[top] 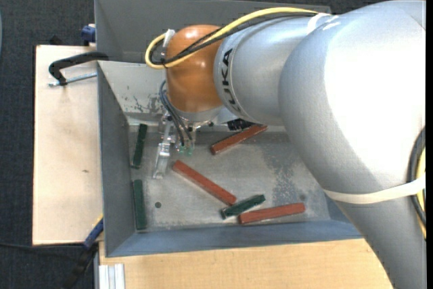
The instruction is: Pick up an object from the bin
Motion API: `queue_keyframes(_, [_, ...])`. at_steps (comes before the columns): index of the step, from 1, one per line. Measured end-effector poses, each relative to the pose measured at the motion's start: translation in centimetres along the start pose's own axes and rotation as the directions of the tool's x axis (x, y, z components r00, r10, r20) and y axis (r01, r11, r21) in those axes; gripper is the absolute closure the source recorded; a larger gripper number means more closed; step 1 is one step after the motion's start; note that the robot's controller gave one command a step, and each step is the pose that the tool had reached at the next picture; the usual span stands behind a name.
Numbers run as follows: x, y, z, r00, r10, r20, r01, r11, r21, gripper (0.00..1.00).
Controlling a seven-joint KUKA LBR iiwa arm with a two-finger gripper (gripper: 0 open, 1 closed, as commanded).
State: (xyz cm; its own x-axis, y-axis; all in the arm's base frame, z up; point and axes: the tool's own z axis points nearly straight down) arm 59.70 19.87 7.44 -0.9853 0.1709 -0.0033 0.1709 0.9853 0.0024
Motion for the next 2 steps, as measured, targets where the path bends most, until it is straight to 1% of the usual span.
queue_keyframes(1, [-1.0,-4.4,-3.5,0.998,-0.070,-0.003,0.070,0.998,-0.001,0.00])
queue_keyframes(2, [-1.7,-8.6,-5.7,0.998,-0.070,0.004,0.070,0.998,0.002,0.00])
